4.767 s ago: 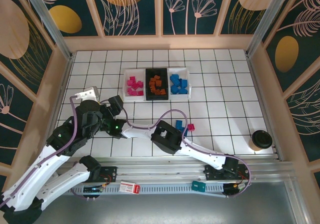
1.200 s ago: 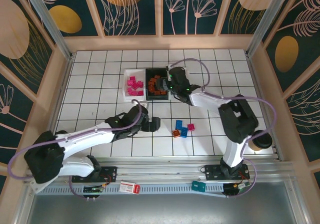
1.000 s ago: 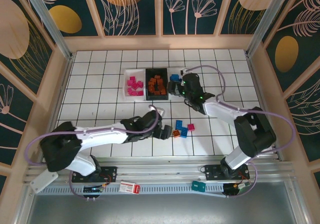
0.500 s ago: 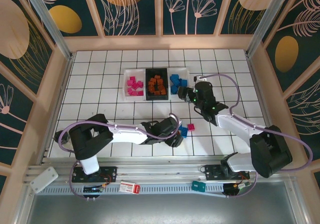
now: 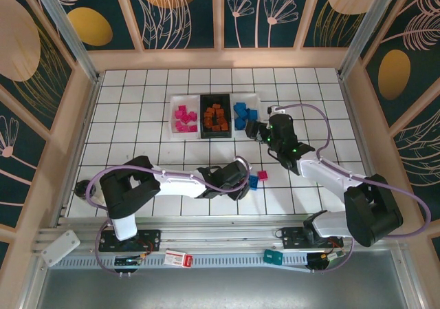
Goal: Sort the legos into containers by color
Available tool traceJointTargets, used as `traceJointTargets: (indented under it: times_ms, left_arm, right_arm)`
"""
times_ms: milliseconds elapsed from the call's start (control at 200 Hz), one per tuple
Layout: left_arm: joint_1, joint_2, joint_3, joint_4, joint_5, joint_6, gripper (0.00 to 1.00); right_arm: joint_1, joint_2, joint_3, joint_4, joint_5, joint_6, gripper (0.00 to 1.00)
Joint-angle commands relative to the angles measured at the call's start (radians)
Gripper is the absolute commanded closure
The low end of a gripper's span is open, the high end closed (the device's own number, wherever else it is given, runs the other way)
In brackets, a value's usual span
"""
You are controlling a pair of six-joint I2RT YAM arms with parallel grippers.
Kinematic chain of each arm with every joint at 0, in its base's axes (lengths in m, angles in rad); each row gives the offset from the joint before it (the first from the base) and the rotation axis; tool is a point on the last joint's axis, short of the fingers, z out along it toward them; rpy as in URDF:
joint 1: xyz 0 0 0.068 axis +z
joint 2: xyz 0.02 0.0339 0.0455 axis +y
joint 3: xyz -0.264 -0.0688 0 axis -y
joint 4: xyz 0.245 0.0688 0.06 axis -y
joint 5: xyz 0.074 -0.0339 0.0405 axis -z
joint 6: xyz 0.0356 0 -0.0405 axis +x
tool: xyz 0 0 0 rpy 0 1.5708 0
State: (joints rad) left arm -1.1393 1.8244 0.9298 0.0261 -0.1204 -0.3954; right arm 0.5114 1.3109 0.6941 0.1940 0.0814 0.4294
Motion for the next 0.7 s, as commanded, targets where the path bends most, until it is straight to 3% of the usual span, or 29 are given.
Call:
traceJointTargets:
  times_ms: [0,90,245,495,696]
  left_arm:
    - [-0.001,0.053,0.030,0.079,0.024,0.032,0.40]
    - [-0.002,0.066,0.037,0.090,0.020,0.040,0.36]
    - [-0.002,0.068,0.037,0.083,0.016,0.046,0.54]
    - [0.005,-0.091,-0.069,0.104,-0.057,0.000,0.69]
    - [0.146,-0.240,-0.050,0.112,-0.068,-0.055,0.71]
  right_arm:
    - [-0.006,-0.024,-0.016,-0.002,0.014,0.016,0.30]
    - [-0.006,-0.024,-0.020,-0.006,0.012,0.016,0.30]
    - [-0.007,-0.037,-0.024,-0.017,0.021,0.015,0.30]
    - [-0.007,-0.086,-0.036,-0.040,0.027,0.015,0.30]
    - [-0.005,-0.115,-0.072,-0.054,0.020,0.042,0.30]
